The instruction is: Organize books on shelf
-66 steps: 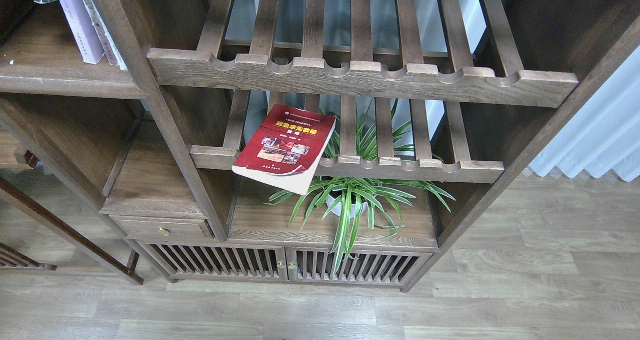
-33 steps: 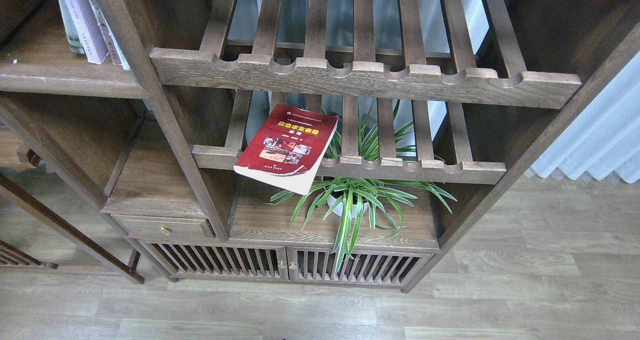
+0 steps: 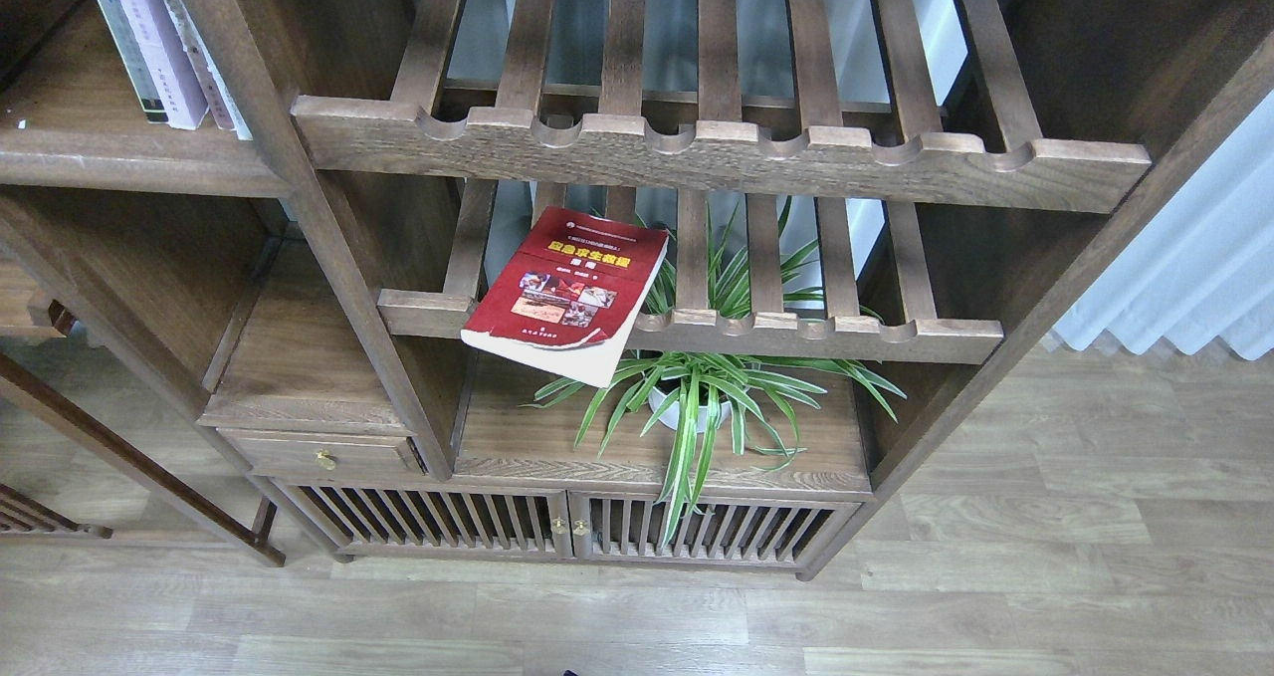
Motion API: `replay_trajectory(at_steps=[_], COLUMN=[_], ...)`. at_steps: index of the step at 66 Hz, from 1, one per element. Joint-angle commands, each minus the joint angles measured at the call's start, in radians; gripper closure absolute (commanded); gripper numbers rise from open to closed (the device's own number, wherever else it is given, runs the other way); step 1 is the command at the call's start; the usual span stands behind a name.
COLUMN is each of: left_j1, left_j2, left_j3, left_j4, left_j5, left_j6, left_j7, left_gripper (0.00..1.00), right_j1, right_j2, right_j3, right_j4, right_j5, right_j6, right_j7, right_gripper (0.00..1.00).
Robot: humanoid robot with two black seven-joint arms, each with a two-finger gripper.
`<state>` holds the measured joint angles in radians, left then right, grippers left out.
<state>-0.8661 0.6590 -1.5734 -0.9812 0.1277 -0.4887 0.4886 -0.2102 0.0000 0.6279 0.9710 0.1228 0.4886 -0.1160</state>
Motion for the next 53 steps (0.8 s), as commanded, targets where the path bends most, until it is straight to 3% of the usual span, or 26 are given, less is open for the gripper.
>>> replay_trajectory(at_steps=[1, 14, 28, 53], left_j1=[0.091, 0.3, 0.587, 0.825], left_j2=[-0.001, -0.007, -0.036, -0.208], left_j3=[-0.092, -0.195, -0.237, -0.264], left_j4=[-0.069, -0.209, -0.365, -0.445], left_j5=[-0.002, -0.031, -0.154, -0.152], left_j6=[0.0, 0.0, 0.0, 0.0], left_j7=[0.0, 0.0, 0.0, 0.0], left_gripper=[0.18, 0.06, 0.03, 0.01], right_j1=[0.003, 0.009, 0.008, 0.02], right_j2=[0.0, 0.0, 0.0, 0.0], right_j3=[0.004, 0.007, 0.009, 0.015], right_j4=[-0.005, -0.008, -0.006, -0.005], right_j5=[0.003, 0.008, 0.009, 0.024], right_j6=[0.0, 0.0, 0.0, 0.0], right_j7=[0.002, 0.004, 0.009, 0.022], right_gripper=[0.01, 0.01, 0.01, 0.01])
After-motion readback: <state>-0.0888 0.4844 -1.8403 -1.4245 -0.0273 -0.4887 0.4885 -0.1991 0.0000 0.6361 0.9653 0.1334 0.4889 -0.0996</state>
